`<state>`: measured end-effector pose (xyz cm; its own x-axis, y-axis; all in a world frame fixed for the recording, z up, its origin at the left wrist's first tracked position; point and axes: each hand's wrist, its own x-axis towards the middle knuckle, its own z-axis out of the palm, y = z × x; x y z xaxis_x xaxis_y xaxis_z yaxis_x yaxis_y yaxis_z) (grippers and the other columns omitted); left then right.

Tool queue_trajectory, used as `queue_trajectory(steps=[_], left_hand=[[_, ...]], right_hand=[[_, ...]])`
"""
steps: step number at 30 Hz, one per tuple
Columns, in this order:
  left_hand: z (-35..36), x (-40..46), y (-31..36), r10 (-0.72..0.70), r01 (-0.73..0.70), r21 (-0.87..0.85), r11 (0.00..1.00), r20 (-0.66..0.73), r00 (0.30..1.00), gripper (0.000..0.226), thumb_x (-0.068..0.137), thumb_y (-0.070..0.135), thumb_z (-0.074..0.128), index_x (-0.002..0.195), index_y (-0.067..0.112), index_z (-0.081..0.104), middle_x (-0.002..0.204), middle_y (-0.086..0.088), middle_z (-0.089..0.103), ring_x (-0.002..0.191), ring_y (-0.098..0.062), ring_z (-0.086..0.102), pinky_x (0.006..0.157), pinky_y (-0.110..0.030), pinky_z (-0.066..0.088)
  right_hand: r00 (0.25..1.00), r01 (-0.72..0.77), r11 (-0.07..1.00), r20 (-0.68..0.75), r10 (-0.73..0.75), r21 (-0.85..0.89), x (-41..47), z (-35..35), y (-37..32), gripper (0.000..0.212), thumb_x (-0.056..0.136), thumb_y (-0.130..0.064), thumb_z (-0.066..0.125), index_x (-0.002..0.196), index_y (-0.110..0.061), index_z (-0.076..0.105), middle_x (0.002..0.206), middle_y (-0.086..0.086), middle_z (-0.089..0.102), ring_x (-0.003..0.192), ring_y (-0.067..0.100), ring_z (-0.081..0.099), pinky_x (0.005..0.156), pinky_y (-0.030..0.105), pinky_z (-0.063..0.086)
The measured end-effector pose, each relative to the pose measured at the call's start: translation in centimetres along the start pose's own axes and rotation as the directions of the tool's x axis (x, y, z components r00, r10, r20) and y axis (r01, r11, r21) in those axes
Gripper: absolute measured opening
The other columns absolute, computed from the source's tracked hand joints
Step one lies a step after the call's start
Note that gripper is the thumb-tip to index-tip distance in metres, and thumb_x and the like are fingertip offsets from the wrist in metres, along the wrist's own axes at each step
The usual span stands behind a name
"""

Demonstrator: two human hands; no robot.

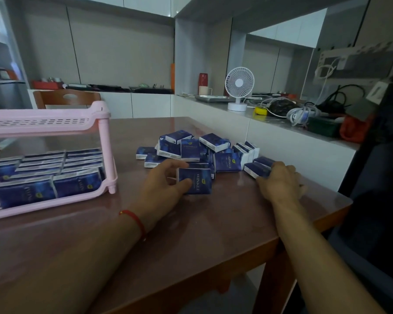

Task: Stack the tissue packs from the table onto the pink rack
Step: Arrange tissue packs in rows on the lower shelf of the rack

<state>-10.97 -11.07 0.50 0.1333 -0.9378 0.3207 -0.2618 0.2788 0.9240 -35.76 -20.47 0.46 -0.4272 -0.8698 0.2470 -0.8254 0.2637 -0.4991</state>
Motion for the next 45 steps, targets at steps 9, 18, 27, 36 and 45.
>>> queue_trajectory(steps=[9, 18, 27, 36, 45], left_hand=[[-0.6, -0.1, 0.0, 0.034, -0.032, 0.033, 0.999, -0.056, 0.998, 0.034, 0.089, 0.004, 0.066, 0.106, 0.033, 0.072, 0.103, 0.0, 0.071, 0.093, -0.026, 0.071, 0.08, -0.049, 0.061], [-0.9, -1.1, 0.9, 0.013, -0.02, 0.05, 0.999, 0.143, 0.99, 0.036, 0.083, 0.026, 0.078, 0.116, 0.034, 0.066, 0.111, 0.0, 0.069, 0.099, -0.017, 0.07, 0.085, -0.038, 0.061], [-2.8, -1.1, 0.3, 0.053, -0.161, 0.424, 0.891, 0.255, 0.966, 0.066, 0.067, 0.053, 0.083, 0.125, 0.05, 0.051, 0.124, 0.015, 0.063, 0.106, -0.006, 0.065, 0.094, -0.036, 0.056], [-4.5, -2.0, 0.9, 0.012, -0.157, 0.414, 0.896, 0.332, 0.943, 0.066, 0.061, 0.057, 0.084, 0.121, 0.044, 0.059, 0.121, 0.011, 0.066, 0.109, -0.011, 0.065, 0.092, -0.04, 0.058], [-8.9, -5.6, 1.5, 0.052, -0.134, 0.327, 0.935, 0.248, 0.967, 0.047, 0.073, 0.023, 0.087, 0.114, 0.034, 0.065, 0.112, 0.012, 0.071, 0.104, -0.005, 0.067, 0.092, -0.035, 0.058]], right_hand=[[0.906, 0.358, 0.673, -0.065, -0.419, 0.647, -4.7, -2.7, -0.5, 0.045, 0.075, -0.027, 0.079, 0.117, -0.032, 0.064, 0.118, -0.003, 0.065, 0.098, 0.01, 0.064, 0.079, 0.025, 0.052], [0.499, 0.708, 0.44, 0.049, -0.865, 0.552, -9.5, -1.9, -1.7, 0.067, 0.081, -0.014, 0.078, 0.132, -0.044, 0.047, 0.129, -0.014, 0.046, 0.111, 0.0, 0.051, 0.08, 0.018, 0.052], [0.556, 0.564, 0.514, 0.164, -0.815, 0.646, -9.0, -1.8, -1.6, 0.065, 0.088, -0.042, 0.071, 0.144, -0.046, 0.04, 0.136, -0.023, 0.049, 0.114, 0.0, 0.056, 0.093, 0.029, 0.053], [0.495, 0.537, 0.574, 0.32, -0.808, 0.619, -9.0, -1.8, -2.9, 0.064, 0.082, -0.047, 0.074, 0.14, -0.045, 0.045, 0.13, -0.014, 0.057, 0.103, 0.002, 0.064, 0.084, 0.023, 0.057], [0.37, 0.644, 0.503, 0.341, -0.864, 0.576, -12.0, -1.8, -7.3, 0.051, 0.08, -0.047, 0.076, 0.127, -0.038, 0.057, 0.116, -0.012, 0.065, 0.097, 0.004, 0.065, 0.085, 0.033, 0.059]])
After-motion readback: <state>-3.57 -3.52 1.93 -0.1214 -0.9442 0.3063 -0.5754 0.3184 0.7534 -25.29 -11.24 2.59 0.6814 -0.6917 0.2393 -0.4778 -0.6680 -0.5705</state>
